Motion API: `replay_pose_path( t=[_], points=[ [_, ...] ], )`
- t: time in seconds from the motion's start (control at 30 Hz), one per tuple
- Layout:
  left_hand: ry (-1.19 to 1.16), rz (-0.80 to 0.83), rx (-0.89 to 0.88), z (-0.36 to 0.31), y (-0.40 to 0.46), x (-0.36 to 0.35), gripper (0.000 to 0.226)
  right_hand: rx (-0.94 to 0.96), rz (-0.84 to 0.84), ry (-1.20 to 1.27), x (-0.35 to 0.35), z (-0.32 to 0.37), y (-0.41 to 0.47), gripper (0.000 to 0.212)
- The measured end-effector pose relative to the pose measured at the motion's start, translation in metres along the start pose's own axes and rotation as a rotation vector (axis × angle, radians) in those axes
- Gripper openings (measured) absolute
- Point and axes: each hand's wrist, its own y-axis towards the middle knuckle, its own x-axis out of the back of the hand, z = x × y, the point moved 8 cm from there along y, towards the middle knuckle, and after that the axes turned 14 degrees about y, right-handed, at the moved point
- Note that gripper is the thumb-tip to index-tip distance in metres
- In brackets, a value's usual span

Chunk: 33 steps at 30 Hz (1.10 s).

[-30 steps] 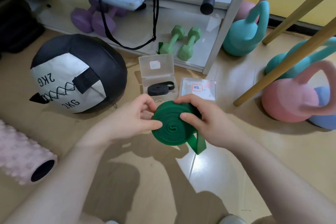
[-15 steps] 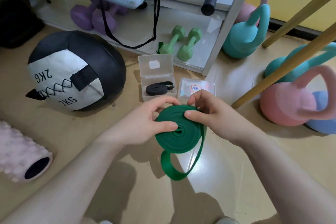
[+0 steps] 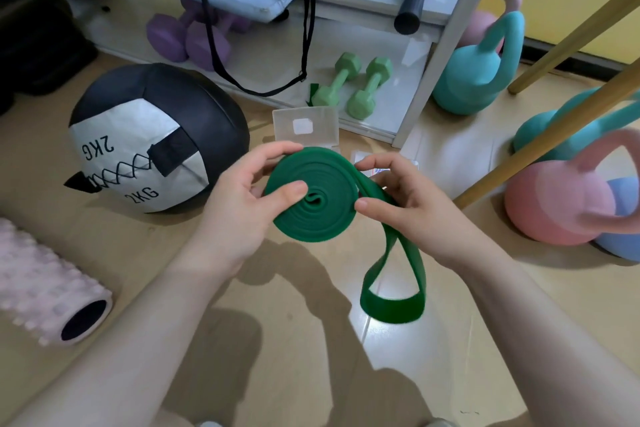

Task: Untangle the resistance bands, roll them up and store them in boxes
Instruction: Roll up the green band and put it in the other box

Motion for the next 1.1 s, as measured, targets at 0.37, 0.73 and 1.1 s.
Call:
replay_pose_path(
  t=[0.37,0.73,1.1],
  points=[
    [-0.054,-0.102,0.054,0.013,-0.003,-0.006,0.037,0.044,-0.112,0.144,-0.019,-0.010,-0.003,0.021],
    [0.325,0.308,0.198,0.038,0.001,-0.017,0.045,0.046,-0.002,-0.096,-0.018,-0.010,-0.009,0.033],
    [0.424,0.542,0.066,0.025,-0.011,-0.040,0.042,-0.017,0.137,-0.277,-0.034,-0.023,-0.011,0.030]
  ],
)
